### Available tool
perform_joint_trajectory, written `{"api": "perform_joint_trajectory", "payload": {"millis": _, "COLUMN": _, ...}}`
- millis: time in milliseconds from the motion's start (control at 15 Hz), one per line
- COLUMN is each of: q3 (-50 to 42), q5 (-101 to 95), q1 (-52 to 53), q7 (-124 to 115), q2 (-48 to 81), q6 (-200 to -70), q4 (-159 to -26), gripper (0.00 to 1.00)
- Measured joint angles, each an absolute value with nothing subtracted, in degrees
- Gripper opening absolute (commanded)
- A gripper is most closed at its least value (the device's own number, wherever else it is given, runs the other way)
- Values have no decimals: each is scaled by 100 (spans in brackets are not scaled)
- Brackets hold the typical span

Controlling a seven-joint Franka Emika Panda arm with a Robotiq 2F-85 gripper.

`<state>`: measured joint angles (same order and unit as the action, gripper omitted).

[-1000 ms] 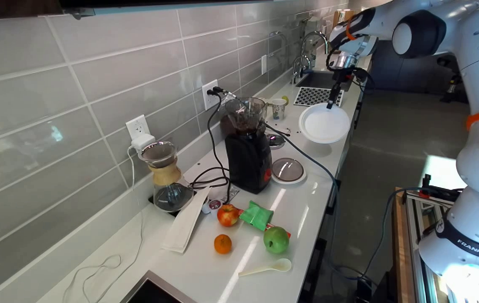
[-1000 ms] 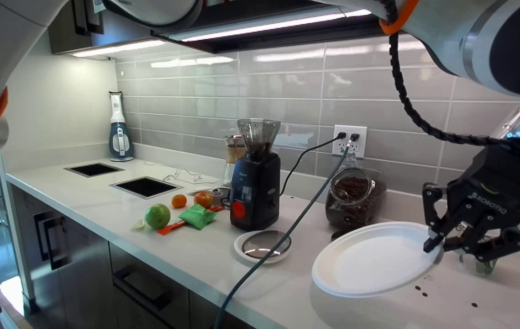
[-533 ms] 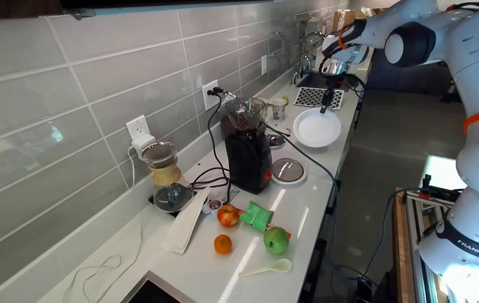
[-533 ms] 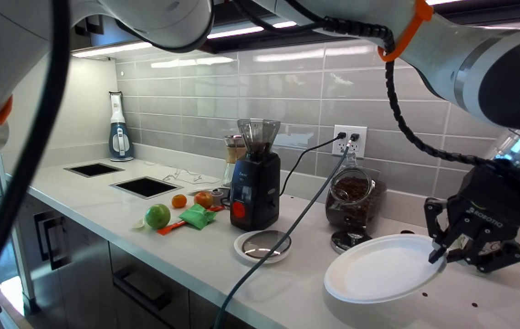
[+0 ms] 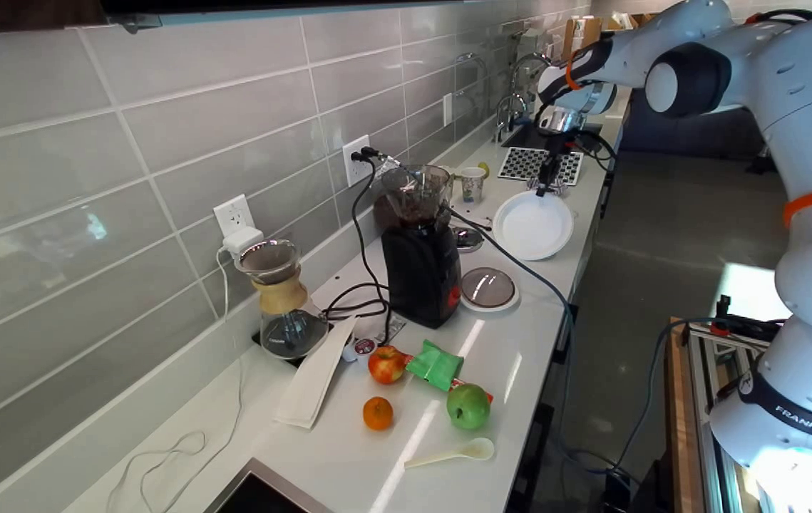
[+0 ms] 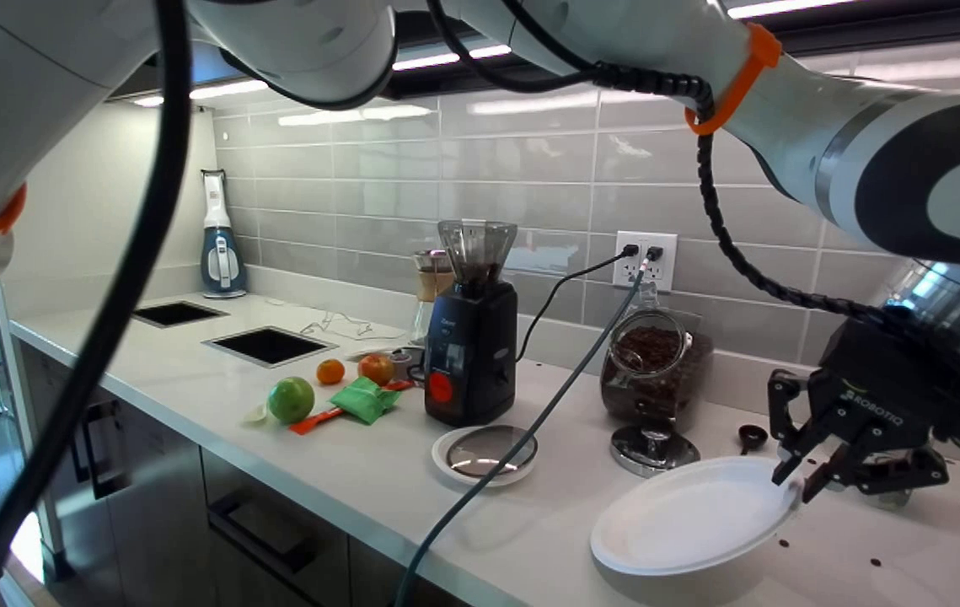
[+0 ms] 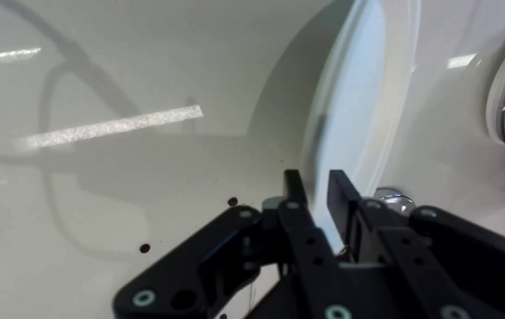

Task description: Pour the coffee beans from the white plate into the coffeemaker.

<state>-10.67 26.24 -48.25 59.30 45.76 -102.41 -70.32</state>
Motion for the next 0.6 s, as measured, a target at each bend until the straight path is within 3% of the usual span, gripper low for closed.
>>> {"api": "perform_joint_trajectory", "payload": {"millis": 400, "q3": -1140, "q5": 2602, "q1": -4733, "q7": 5796, "q2": 4573, "q6": -10485, "q4": -6974, "gripper": 99}}
{"api": "perform_joint_trajectory", "payload": {"millis": 600, "q3": -1187, "q5": 2601, "q1": -4686, "q7": 5602, "q2": 4491, "q6": -10498, "q4": -6960, "gripper": 100}}
